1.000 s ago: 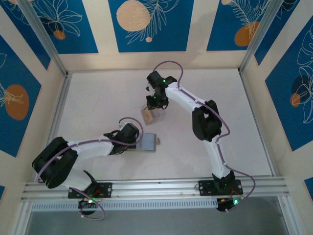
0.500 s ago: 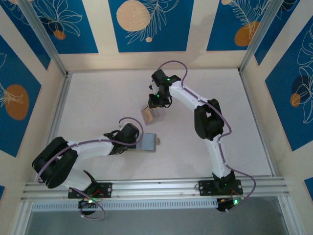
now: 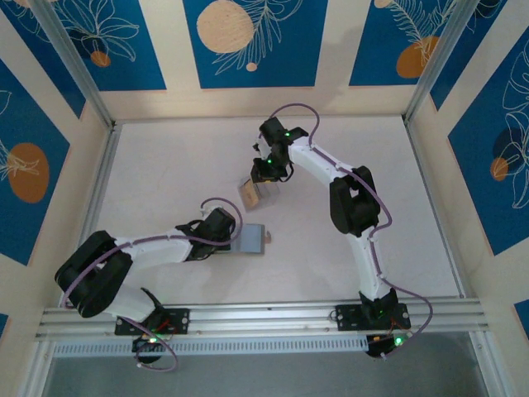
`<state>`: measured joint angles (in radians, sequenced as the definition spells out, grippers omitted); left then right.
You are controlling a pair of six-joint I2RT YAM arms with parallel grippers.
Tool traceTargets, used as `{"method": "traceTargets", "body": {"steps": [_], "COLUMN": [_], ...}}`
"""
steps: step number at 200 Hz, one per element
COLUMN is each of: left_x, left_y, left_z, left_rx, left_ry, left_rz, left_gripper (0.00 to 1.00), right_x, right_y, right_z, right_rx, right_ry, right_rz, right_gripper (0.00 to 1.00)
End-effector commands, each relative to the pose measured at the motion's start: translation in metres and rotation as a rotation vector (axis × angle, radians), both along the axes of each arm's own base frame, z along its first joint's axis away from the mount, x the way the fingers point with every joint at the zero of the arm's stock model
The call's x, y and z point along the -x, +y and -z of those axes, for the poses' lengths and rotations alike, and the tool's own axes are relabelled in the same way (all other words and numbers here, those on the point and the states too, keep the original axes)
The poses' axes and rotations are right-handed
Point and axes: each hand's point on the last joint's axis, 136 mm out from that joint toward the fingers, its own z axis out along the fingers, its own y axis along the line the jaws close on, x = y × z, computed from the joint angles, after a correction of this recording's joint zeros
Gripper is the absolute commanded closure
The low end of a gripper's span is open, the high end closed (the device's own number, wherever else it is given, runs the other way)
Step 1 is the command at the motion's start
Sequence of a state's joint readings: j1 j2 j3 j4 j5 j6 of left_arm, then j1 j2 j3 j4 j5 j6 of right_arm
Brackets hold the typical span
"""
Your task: Put the credit cards into the card holder
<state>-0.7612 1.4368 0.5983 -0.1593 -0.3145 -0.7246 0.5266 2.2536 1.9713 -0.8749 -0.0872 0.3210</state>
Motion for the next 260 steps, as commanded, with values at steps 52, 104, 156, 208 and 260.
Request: {"method": "traceTargets", "body": {"steps": [52,104,156,208,260], "left_x": [0.0347,0.0348,0.0336,0.0346,0.0348], "left_y": [0.0122,0.0117,0.0094,0.0084,0.0082], "left_z": [0.0352,0.036,0.035,0.0363,0.0364], "left_rx": [-0.047,-0.046,-0.04,-0.04,-0.039], "left_ry": [0.182,0.185,0.185,0.191,0.192], "left_rz": [0.026,0.026,0.029,0.033,0.032], "left_gripper": [0.93,0.94,0.94,0.94,0.94], "right_x": [0.0056,0.0068,0.0086,0.0113,0.0134], "right_y": [-0.0196,-0.019,-0.0173,-0.017,-0.017], "right_z": [-0.0001,0.0018,0.0006,0.0028,0.0056], "right_rx": [0.039,0.033,0.019,0.003,-0.002], "right_ry": [0.025,0.036,0.045,0.068,0.084], "right_rz": [0.032,0.028,0.021,0.018,0.015], "right_gripper": [0.77,0.75,0.75,0.75,0.73]}}
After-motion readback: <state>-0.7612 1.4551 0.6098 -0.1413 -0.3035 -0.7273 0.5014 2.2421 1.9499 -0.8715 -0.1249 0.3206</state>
